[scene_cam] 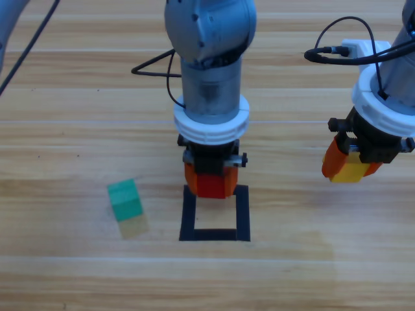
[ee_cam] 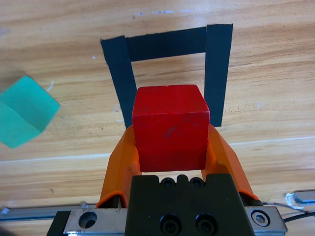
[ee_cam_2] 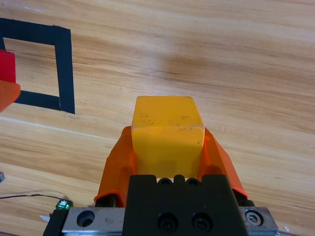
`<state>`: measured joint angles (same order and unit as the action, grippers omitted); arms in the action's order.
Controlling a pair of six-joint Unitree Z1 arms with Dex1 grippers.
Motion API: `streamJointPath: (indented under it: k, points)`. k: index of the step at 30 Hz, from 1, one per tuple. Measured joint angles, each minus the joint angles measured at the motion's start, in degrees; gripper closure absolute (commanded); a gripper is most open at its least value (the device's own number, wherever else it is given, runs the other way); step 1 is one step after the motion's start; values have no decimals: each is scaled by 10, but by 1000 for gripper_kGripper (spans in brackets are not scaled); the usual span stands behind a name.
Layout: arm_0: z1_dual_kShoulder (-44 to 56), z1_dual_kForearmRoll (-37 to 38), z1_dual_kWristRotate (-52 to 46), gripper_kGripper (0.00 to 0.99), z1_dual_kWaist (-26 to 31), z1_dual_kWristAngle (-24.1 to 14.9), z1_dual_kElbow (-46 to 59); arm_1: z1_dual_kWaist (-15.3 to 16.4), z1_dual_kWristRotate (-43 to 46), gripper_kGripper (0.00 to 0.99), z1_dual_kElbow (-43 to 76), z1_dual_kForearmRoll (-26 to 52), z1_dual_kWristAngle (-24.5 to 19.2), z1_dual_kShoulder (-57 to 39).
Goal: Stack the blocks in the rectangular block: red at the bottom, yellow in the middle, green on top
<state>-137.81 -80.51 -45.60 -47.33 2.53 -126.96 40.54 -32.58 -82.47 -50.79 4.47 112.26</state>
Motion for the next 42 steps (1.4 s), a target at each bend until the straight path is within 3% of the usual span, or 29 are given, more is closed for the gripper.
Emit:
streamJointPath:
  k: [18, 28, 42]
  points:
    - [-25, 11, -70, 990, -25, 1, 2, 0, 4, 729, 0, 0, 0, 0]
    - [15, 124, -86, 990, -31, 0, 141, 0, 7, 729, 0, 0, 0, 0]
    - [21, 136, -88, 990, -32, -9, 155, 0, 16, 729, 0, 0, 0, 0]
